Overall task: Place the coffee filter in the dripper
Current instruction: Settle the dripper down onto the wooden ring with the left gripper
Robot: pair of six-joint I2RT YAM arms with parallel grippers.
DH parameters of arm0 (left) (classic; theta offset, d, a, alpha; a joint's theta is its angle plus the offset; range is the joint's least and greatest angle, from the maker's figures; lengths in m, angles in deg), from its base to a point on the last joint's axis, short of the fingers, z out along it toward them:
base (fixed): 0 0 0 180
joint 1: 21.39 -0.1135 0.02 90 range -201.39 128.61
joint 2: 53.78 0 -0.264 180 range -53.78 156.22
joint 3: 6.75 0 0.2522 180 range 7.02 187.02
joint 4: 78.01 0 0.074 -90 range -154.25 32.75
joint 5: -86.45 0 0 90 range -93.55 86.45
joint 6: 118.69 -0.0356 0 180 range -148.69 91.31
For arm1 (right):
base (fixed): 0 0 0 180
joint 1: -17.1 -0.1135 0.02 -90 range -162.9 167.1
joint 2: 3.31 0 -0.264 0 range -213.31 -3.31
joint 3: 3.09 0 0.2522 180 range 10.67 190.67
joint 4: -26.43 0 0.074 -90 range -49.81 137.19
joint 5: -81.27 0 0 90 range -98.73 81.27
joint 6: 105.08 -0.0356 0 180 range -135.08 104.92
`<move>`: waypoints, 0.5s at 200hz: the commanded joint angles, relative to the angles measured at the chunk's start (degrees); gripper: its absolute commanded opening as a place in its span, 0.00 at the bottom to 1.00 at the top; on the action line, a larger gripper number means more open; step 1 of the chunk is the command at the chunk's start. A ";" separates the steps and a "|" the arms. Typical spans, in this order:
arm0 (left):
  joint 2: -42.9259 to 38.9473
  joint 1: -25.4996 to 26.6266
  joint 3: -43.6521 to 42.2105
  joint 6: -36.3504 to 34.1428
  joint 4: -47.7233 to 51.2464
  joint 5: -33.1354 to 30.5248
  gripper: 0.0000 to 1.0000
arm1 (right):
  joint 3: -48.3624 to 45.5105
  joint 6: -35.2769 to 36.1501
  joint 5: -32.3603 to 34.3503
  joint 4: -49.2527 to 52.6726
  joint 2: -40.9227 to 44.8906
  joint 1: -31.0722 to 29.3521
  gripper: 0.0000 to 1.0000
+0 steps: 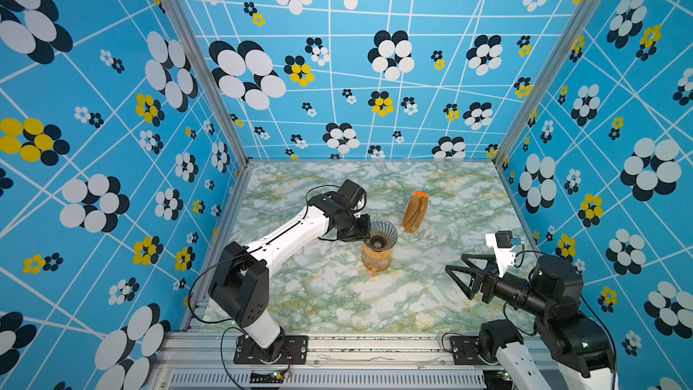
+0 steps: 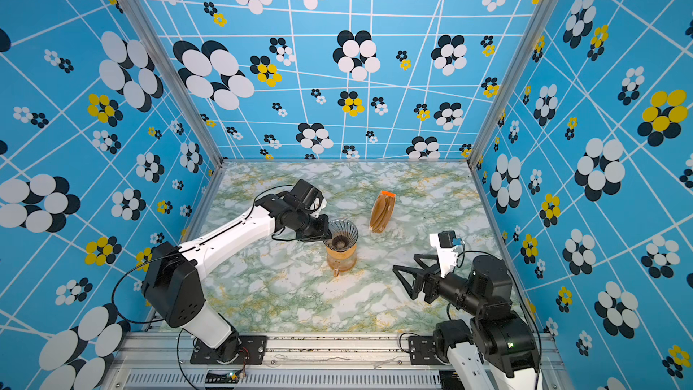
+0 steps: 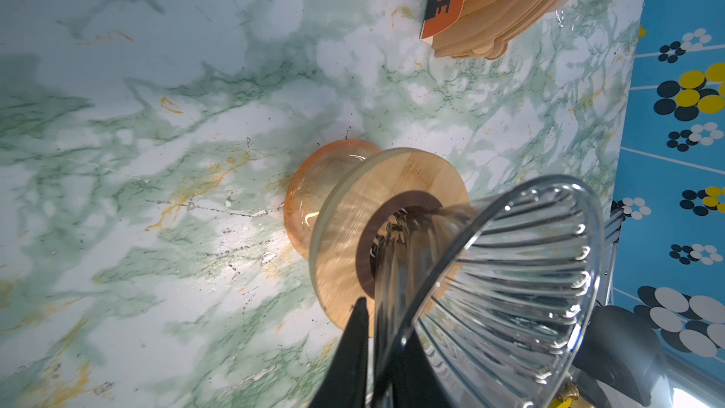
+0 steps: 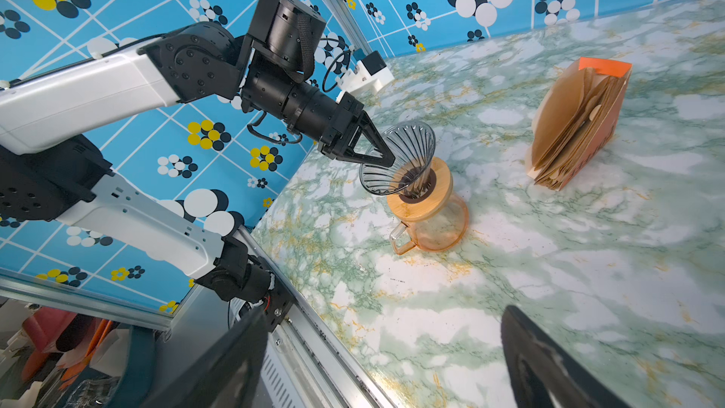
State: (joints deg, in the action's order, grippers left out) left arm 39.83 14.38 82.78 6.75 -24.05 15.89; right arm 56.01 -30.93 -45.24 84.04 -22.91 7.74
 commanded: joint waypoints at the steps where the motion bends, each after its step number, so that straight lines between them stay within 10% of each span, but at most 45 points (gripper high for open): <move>1: -1.84 0.41 -1.22 0.29 -0.39 -0.92 0.15 | -0.68 -0.15 0.39 -0.94 0.67 -0.39 0.94; 100: -1.50 0.44 -0.04 0.20 -0.08 -0.45 0.23 | -0.75 -0.14 0.48 -1.03 0.77 -0.39 0.94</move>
State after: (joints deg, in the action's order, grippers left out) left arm 39.63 14.38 82.06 6.82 -24.05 15.91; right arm 56.01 -30.93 -45.24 84.04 -22.91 7.74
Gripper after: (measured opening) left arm 0.205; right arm 0.942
